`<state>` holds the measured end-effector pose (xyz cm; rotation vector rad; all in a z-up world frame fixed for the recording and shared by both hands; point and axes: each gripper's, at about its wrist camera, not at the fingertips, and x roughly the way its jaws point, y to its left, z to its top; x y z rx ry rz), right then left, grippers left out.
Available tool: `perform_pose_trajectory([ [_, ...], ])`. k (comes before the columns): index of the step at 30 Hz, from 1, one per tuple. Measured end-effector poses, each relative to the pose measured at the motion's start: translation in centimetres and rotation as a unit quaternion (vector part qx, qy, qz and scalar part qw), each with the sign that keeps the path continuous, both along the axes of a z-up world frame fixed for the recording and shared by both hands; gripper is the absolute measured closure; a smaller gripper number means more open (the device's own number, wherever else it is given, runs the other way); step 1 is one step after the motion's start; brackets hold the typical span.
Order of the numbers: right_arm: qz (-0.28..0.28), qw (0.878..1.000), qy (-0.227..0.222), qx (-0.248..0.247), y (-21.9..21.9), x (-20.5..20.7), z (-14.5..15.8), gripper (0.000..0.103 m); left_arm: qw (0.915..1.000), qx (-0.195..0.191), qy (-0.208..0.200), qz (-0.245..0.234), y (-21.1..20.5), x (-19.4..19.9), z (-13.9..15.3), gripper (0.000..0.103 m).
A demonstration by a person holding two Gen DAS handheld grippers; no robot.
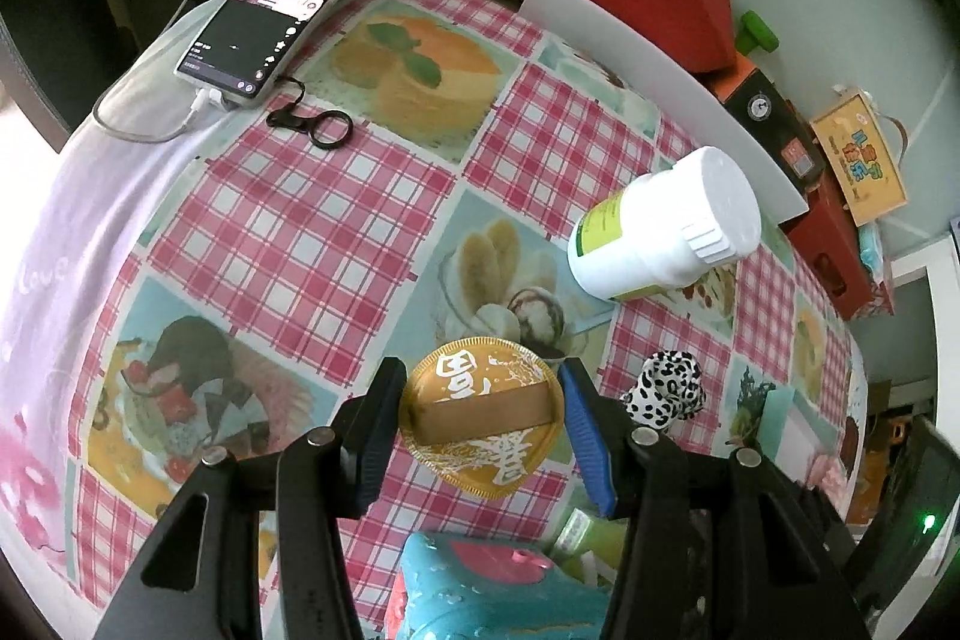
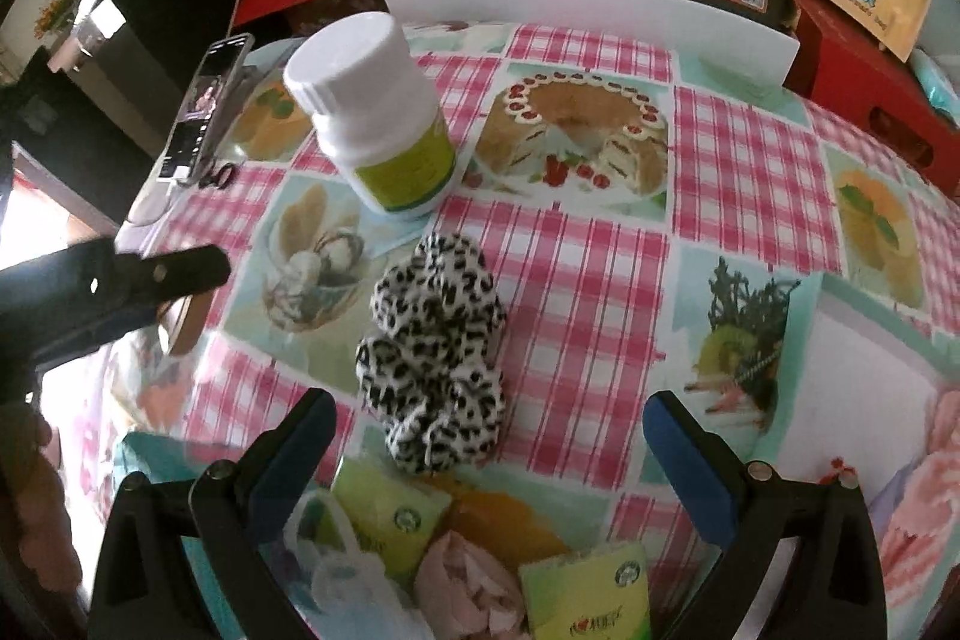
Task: Organize soft objects
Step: 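Hold the tin in the left gripper while the right grasps the leopard-print scrunchie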
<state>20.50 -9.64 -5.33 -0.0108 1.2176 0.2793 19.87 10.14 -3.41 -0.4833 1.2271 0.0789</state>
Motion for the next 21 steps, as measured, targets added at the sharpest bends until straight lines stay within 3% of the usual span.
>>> perform_pose_trajectory([
  [6,0.006,0.999,0.031,-0.01,1.3,1.6,-1.0,0.0,1.0,-0.005,0.004,0.007,0.5,0.0,-0.3,0.049],
  [21,0.029,0.993,0.067,-0.097,4.4,3.9,-4.3,0.0,0.9999,-0.009,0.007,0.012,0.7,0.0,-0.4,0.049],
])
